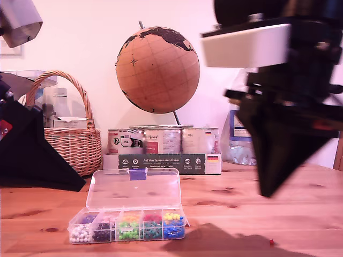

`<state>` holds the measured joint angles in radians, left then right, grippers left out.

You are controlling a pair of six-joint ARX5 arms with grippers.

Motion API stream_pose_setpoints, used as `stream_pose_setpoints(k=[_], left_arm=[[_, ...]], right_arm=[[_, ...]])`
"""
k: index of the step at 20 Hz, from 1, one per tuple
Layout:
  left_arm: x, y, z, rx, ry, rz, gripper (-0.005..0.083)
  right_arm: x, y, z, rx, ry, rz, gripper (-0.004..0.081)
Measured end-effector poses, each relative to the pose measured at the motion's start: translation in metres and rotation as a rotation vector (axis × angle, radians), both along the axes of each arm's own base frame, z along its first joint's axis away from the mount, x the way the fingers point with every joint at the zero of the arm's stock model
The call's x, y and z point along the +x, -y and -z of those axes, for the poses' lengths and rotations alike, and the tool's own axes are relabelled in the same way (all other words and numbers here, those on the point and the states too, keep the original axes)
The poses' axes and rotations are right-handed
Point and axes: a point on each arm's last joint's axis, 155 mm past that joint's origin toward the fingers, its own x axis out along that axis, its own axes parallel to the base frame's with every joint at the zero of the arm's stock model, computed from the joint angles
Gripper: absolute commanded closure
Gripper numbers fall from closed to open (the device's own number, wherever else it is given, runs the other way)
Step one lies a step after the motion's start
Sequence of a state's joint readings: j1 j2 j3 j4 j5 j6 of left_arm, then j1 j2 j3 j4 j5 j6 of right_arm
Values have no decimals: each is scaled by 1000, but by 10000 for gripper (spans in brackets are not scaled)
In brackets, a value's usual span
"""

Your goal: Sort the loose pins on the table into their correct compartments

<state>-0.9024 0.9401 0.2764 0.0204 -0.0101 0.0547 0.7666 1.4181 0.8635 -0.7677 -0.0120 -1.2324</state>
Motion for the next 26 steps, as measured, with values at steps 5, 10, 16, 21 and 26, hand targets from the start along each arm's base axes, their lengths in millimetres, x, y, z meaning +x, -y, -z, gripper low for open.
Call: stream_pose_setpoints(k=[5,10,16,21,26], left_arm=[[0,0,-1,-2,2,0,797],[0,0,-1,-2,2,0,797],[0,0,-1,-2,2,0,797],[0,0,-1,-2,2,0,797],[0,0,-1,-2,2,0,797]], right_arm=[[2,6,6,-12,-24,2,632],[6,-1,18,-9,-37,-35,631],[7,-2,35,-40,-59,-75,631],[12,-5,45,-46,-59,-74,631],[21,3,46,-60,-46,-42,631]])
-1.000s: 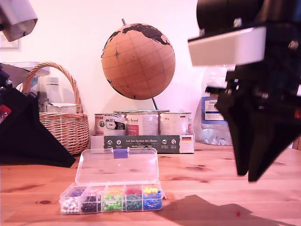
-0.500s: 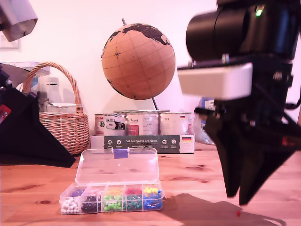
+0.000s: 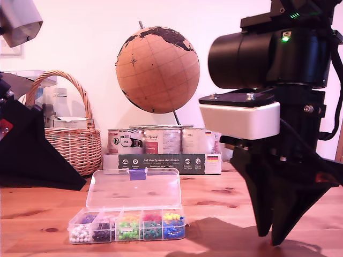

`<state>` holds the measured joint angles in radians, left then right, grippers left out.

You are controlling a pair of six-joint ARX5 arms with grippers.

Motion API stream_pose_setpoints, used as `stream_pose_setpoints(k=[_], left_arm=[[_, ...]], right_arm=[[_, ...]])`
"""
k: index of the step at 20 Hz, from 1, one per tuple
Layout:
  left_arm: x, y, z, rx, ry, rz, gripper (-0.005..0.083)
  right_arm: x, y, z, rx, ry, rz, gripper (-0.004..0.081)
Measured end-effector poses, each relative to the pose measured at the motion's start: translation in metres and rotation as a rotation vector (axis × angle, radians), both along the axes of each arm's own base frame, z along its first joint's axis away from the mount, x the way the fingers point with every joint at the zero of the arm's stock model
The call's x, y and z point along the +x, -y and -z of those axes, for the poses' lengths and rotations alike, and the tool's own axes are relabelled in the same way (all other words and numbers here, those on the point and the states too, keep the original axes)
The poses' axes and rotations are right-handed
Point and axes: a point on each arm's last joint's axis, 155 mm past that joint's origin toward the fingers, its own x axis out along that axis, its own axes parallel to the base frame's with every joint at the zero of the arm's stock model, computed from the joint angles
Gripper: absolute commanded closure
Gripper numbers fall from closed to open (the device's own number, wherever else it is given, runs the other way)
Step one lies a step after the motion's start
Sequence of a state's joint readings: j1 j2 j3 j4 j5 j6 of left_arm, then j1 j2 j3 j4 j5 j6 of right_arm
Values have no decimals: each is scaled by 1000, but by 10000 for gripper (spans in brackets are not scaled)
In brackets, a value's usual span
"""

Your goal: Sort the loose pins on the table into their correct compartments

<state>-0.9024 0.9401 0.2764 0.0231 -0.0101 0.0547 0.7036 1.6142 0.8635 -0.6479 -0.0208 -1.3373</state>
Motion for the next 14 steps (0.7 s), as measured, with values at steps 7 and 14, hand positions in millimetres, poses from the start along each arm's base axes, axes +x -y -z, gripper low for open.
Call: stream_pose_setpoints(k=[7,14], left_arm=[[0,0,0,0,0,0,797],[0,0,0,0,0,0,797]], right_arm=[[1,7,1,-10,-11,20,631],[0,3,0,6,-14,-5,631]])
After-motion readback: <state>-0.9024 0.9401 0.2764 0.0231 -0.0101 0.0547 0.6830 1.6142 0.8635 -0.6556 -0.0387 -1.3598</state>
